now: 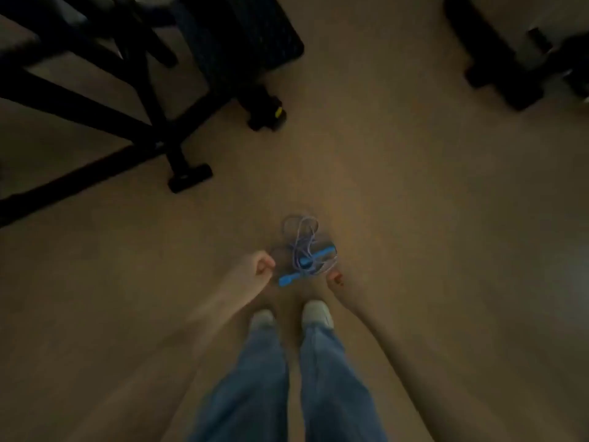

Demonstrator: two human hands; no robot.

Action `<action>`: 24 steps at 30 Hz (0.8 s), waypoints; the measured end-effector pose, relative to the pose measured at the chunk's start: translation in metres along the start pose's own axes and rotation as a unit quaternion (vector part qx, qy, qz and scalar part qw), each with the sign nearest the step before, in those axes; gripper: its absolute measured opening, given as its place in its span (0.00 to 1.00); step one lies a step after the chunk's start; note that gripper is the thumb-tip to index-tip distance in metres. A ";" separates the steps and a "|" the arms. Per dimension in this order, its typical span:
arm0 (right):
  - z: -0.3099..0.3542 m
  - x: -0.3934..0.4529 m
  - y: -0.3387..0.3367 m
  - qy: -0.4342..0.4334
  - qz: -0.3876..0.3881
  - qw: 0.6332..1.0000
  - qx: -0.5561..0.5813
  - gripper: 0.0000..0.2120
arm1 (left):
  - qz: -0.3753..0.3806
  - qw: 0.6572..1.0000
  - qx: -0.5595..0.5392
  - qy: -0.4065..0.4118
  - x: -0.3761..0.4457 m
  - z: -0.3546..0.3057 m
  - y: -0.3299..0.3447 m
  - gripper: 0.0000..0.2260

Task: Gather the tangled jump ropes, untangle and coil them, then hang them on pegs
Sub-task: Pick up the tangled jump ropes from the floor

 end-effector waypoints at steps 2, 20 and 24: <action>-0.040 0.077 0.053 0.005 0.008 0.999 -0.051 0.09 | -0.010 1.000 -0.006 0.011 0.067 0.042 0.042 0.06; -0.041 0.088 0.088 -0.107 0.002 0.967 0.229 0.13 | 0.164 0.970 0.179 0.028 0.112 0.082 0.128 0.45; 0.047 -0.112 -0.063 -0.176 0.032 0.922 0.344 0.13 | 0.125 0.966 0.197 0.113 -0.006 -0.061 0.058 0.46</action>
Point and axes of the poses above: each hand's wrist, its own x-axis towards the middle knuckle, its own y-axis out of the palm, z = x × y, the point moved 10 cm from there along x, towards the middle knuckle, and after that the axes turned 6 degrees about z, right-handed, at the moved point
